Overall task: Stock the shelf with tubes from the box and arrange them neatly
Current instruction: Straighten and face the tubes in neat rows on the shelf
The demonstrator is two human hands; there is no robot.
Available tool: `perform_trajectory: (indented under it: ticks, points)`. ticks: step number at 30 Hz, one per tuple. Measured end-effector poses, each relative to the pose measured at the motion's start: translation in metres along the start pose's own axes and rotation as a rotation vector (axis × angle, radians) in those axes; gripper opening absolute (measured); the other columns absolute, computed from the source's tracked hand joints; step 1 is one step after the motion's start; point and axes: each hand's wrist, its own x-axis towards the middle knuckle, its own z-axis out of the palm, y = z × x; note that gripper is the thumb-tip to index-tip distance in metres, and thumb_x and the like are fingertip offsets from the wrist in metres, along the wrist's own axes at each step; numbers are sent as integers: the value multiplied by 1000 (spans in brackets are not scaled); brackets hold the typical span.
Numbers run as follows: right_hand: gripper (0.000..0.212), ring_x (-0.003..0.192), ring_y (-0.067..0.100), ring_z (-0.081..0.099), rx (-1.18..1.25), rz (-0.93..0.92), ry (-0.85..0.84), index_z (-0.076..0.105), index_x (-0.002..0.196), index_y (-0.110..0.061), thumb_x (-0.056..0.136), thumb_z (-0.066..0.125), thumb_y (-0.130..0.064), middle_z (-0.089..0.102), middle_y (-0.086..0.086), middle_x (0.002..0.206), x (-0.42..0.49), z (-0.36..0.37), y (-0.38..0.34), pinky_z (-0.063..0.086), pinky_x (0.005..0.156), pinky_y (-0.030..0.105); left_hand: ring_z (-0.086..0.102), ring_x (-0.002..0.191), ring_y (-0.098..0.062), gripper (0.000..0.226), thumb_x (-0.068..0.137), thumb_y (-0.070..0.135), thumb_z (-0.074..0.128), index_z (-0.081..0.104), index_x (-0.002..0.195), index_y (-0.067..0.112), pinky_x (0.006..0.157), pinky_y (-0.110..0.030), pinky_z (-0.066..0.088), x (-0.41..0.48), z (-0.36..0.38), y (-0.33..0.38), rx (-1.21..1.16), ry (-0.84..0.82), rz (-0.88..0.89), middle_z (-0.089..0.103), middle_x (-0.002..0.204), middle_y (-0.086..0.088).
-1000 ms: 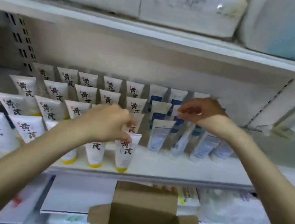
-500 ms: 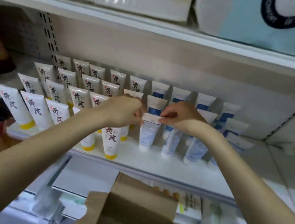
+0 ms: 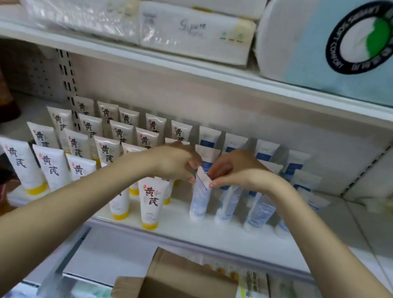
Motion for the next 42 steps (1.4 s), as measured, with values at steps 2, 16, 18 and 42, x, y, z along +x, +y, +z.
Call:
perform_trajectory:
  ticks: [2,16,18,42]
  points:
    - [29,83,6,69,24,6,-7,71,98,-18,72,80,-27,74,-5,93,-2,0,-3,56,84,30,56,113,-13,47,83,29,69,57,127,17,89,-20,42,2,-2,0,-47,-15,5,59,128,2]
    - [27,84,7,67,39,18,14,71,96,-16,74,77,-31,72,-4,92,-5,2,0,56,85,28,53,115,-9,69,66,60,73,54,126,31,98,-34,45,14,10,-2,-137,28,12,59,125,11]
    - [31,84,8,67,-9,30,17,70,94,-17,73,77,-38,70,-5,92,-3,3,2,56,83,27,50,119,-9,71,69,58,72,47,130,33,101,-33,42,13,12,-1,-147,17,-2,58,126,14]
    - [15,80,15,66,-102,-45,71,74,90,-9,79,74,-19,72,2,89,20,-6,5,51,73,20,55,107,-18,19,80,33,69,52,84,42,88,-39,47,11,8,-8,-52,75,88,52,131,8]
